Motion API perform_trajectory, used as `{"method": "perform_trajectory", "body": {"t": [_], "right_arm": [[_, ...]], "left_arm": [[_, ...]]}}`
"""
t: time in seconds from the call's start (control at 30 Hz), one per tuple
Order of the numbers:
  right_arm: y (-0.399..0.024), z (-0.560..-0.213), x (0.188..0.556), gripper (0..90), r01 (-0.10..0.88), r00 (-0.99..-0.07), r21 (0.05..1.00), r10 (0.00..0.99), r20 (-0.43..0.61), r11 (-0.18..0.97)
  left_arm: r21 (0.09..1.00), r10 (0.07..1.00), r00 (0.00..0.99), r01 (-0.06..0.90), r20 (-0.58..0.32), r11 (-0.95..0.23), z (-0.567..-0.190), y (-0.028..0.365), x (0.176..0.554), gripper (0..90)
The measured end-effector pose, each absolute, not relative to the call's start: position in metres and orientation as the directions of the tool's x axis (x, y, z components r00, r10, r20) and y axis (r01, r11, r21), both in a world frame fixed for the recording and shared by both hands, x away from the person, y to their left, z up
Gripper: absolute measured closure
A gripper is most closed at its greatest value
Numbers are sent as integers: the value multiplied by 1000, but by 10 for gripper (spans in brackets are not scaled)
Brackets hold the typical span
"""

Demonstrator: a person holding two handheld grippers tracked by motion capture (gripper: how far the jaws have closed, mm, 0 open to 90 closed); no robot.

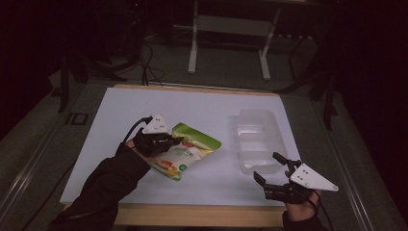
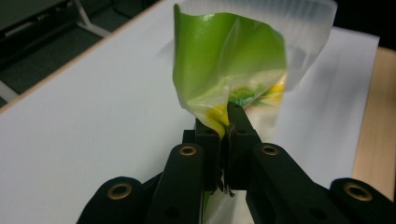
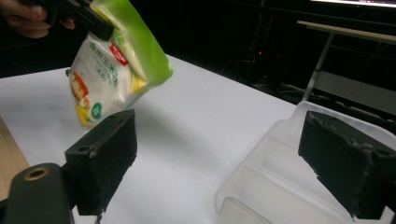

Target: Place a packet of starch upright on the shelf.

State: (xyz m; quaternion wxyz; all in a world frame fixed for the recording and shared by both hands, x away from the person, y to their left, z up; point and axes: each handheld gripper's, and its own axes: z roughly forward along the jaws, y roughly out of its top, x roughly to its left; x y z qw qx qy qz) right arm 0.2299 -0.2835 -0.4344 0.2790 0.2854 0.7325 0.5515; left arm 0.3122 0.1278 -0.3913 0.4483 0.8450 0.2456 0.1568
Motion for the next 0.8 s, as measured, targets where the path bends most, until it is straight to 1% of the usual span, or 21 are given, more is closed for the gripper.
{"method": "perform_trajectory", "body": {"t": [0.1, 0.13, 0.23, 0.27, 0.43, 0.47, 0.5, 0.6, 0.67, 0.7, 0.8], "right_arm": [[-283, -430, 230, 110, 114, -675, 972, 734, -76, 205], [-283, -428, 230, 109, 116, -672, 973, 737, -73, 202], [-282, -419, 229, 107, 92, -690, 983, 722, -52, 159], [-281, -416, 229, 107, 79, -692, 985, 720, -56, 153], [-274, -401, 231, 108, 48, -714, 985, 696, -80, 163], [-273, -400, 232, 112, 46, -715, 986, 694, -79, 160], [-271, -398, 233, 137, 42, -718, 987, 692, -78, 154], [-266, -392, 238, 142, 24, -725, 987, 683, -92, 158], [-262, -389, 243, 152, 28, -737, 987, 670, -88, 160], [-260, -388, 246, 173, 26, -738, 988, 669, -86, 155], [-252, -386, 253, 176, 37, -750, 988, 657, -71, 148]], "left_arm": [[858, 568, 822, 263, 40, -441, -383, 130, 310, 870], [870, 572, 820, 263, 25, -416, -379, 130, 310, 870], [893, 579, 815, 238, 31, -382, -370, 128, 306, 869], [902, 594, 803, 223, 44, -368, -365, 126, 304, 869], [935, 600, 799, 183, 38, -303, -353, 118, 302, 869], [943, 599, 800, 183, 22, -279, -352, 117, 303, 870], [948, 603, 798, 186, 8, -259, -350, 116, 303, 870], [957, 595, 804, 172, 0, -233, -348, 111, 304, 870], [961, 585, 811, 172, -13, -216, -347, 107, 304, 871], [964, 582, 813, 172, -23, -202, -347, 106, 304, 871], [971, 570, 820, 172, -46, -169, -348, 100, 303, 871]]}}
